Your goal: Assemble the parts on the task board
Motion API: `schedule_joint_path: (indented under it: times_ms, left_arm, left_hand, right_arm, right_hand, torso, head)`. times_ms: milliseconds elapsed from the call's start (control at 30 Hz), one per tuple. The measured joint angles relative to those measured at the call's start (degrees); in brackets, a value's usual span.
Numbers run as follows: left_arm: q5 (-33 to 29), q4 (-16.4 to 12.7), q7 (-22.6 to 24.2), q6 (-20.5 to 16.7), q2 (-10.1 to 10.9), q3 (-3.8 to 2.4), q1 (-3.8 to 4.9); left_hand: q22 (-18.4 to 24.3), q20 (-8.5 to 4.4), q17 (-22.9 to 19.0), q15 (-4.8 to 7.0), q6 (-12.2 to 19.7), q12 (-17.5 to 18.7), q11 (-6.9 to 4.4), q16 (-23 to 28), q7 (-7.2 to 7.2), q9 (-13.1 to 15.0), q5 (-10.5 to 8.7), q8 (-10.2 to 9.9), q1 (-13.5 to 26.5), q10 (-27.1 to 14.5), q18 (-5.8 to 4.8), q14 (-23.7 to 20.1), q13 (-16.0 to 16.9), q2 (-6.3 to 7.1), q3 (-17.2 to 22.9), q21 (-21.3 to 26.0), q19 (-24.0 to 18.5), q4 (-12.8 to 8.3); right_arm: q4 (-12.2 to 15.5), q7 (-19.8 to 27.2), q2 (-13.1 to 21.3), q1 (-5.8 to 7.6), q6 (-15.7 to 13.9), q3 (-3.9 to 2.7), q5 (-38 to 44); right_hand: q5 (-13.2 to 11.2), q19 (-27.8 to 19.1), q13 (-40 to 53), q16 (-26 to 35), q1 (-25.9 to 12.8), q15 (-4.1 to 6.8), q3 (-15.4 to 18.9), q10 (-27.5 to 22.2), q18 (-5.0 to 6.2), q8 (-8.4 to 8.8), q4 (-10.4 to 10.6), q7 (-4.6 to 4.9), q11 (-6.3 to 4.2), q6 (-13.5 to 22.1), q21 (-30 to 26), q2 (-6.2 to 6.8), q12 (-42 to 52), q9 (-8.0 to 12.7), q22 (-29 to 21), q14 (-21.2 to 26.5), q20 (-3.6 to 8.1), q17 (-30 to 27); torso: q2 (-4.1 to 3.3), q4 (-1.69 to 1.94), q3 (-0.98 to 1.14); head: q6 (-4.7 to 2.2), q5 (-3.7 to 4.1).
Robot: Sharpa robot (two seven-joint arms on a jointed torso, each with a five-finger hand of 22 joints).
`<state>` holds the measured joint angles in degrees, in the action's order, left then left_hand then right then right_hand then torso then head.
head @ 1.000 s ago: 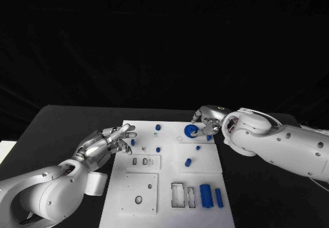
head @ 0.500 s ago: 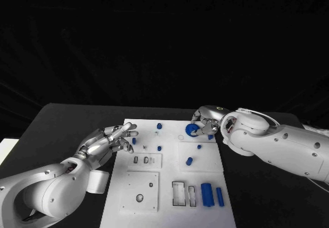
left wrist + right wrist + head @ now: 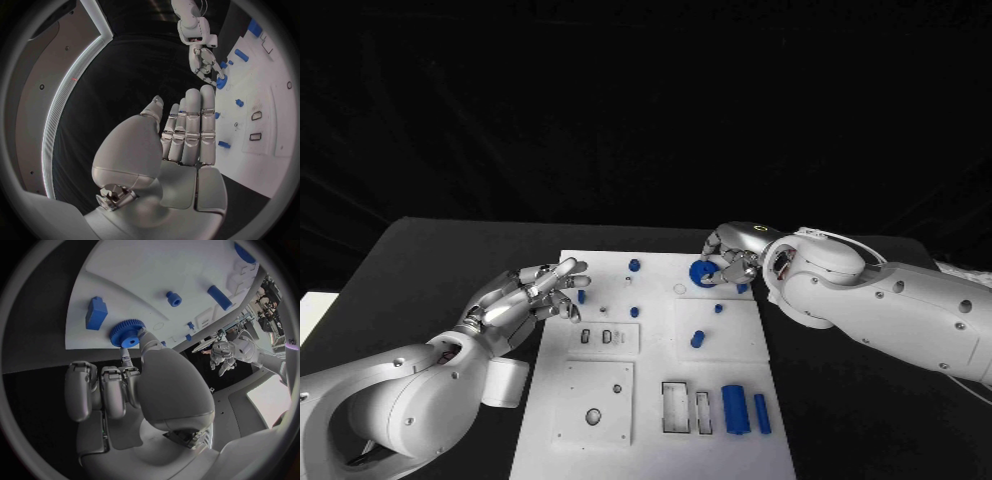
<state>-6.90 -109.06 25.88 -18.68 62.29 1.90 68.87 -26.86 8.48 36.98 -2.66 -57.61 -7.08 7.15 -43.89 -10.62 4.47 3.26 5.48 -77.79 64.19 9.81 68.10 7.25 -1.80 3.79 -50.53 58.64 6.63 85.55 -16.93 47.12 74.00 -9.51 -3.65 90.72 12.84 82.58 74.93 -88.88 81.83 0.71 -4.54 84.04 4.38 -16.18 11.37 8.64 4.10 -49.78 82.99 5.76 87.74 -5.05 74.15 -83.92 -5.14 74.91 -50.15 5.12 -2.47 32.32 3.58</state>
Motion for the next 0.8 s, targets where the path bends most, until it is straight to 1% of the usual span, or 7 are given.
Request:
schedule_joint_path:
  times_ms: [100,167,300,433,567,700,800]
  left_arm:
    - [0.0,0.02,-0.04,0.01,0.0,0.0,0.0]
    - [0.0,0.03,-0.06,0.01,0.0,0.0,0.0]
    - [0.0,0.03,-0.1,0.02,-0.01,0.0,0.0]
    - [0.0,0.06,-0.12,0.03,-0.01,0.0,0.0]
    - [0.0,0.07,-0.14,0.04,-0.01,0.0,0.0]
    - [0.0,0.08,-0.16,0.04,-0.01,0.01,0.0]
    - [0.0,0.09,-0.17,0.05,0.0,0.01,0.0]
  left_hand:
    - [0.0,0.0,0.0,0.0,0.0,0.0,0.0,0.0,0.0,0.0,0.0,0.0,0.0,0.0,0.0,0.0,0.0,0.0,0.0,0.0,0.0,0.0]
    - [0.0,0.0,0.0,0.0,0.0,0.0,-0.12,0.0,0.0,0.0,0.0,0.0,0.0,-0.13,0.0,0.0,0.0,0.0,0.0,0.0,0.0,0.0]
    - [0.0,0.0,0.0,0.0,0.0,0.0,-0.21,0.0,0.0,0.0,0.0,0.0,0.0,-0.21,0.0,0.0,-0.01,0.0,0.0,0.0,0.0,0.0]
    - [0.0,0.0,0.0,0.21,0.0,0.0,-0.21,0.0,0.0,0.0,0.0,0.0,0.0,-0.22,0.0,-0.21,-0.01,0.0,0.0,0.0,0.0,0.0]
    - [0.0,0.0,0.0,0.21,0.0,0.0,-0.21,0.0,0.0,0.0,0.0,0.0,0.0,-0.21,0.0,-0.21,-0.01,0.0,0.0,0.0,0.0,0.0]
    - [0.0,0.0,0.0,0.21,0.0,0.0,-0.21,0.0,0.0,0.01,0.0,0.0,0.0,-0.21,0.0,-0.21,-0.01,0.0,0.0,0.0,0.0,0.0]
    - [0.0,0.0,0.0,0.21,0.0,0.0,-0.21,0.0,0.0,0.01,0.0,0.0,0.0,-0.21,0.0,-0.21,-0.02,0.0,0.0,0.0,0.0,0.0]
  right_arm:
    - [0.06,0.05,0.0,-0.02,0.02,0.0,0.02]
    - [0.1,0.08,0.0,-0.03,0.03,0.0,0.04]
    - [0.14,0.17,-0.01,-0.05,0.04,-0.04,0.17]
    - [0.24,0.32,-0.04,-0.08,0.03,-0.11,0.5]
    - [0.4,0.53,-0.07,-0.15,-0.03,-0.16,0.86]
    - [0.53,0.74,-0.08,-0.21,-0.13,-0.19,1.09]
    - [0.6,0.9,-0.09,-0.29,-0.25,-0.19,1.13]
  right_hand:
    - [0.0,0.0,0.0,0.0,0.33,0.0,-0.79,0.0,-0.86,0.0,-0.79,0.16,0.0,-0.16,0.0,-0.33,0.0,0.12,0.19,0.0,0.0,0.0]
    - [0.0,0.0,0.0,0.0,0.6,0.0,-1.36,0.0,-0.88,0.0,-1.36,-0.02,0.0,-0.34,0.0,-0.6,0.0,0.17,0.34,0.0,0.0,0.0]
    - [-0.02,0.43,0.0,-0.01,1.12,0.0,-2.86,0.0,-0.89,0.04,-2.85,0.19,0.0,-0.75,0.43,-1.12,0.23,0.48,0.8,0.0,0.01,0.0]
    - [-0.13,0.42,-0.01,-0.23,1.6,0.0,-4.35,0.0,-0.88,-0.02,-4.04,-0.02,0.0,-1.21,0.5,-1.07,0.23,0.71,0.8,0.0,0.01,0.0]
    - [-0.09,0.42,-0.01,-0.22,1.59,0.0,-4.9,0.0,-0.89,-0.21,-4.27,-0.05,0.0,-1.41,0.66,-1.08,0.51,0.71,0.8,0.0,0.01,-0.01]
    - [0.73,0.42,-0.01,-0.22,1.54,0.0,-5.4,-0.11,-0.88,-0.21,-4.28,-0.02,-0.11,-1.96,0.66,-1.08,0.51,0.77,0.8,0.0,0.01,0.04]
    - [1.78,0.63,-0.01,-0.22,0.28,0.0,-6.07,-0.09,-0.88,-0.2,-4.38,-0.29,-0.33,-2.26,0.71,-0.75,0.51,0.8,0.79,0.0,0.22,0.04]
  torso:
    - [0.0,0.0,0.01]
    - [-0.01,0.0,0.01]
    - [-0.01,0.0,0.01]
    - [-0.01,0.03,0.01]
    - [-0.02,0.03,0.01]
    - [-0.02,0.03,0.0]
    - [-0.02,0.03,-0.02]
  head:
    - [0.04,-0.02]
    - [0.07,-0.02]
    - [0.19,0.07]
    - [0.24,0.09]
    - [0.3,0.09]
    - [0.37,0.05]
    - [0.45,0.04]
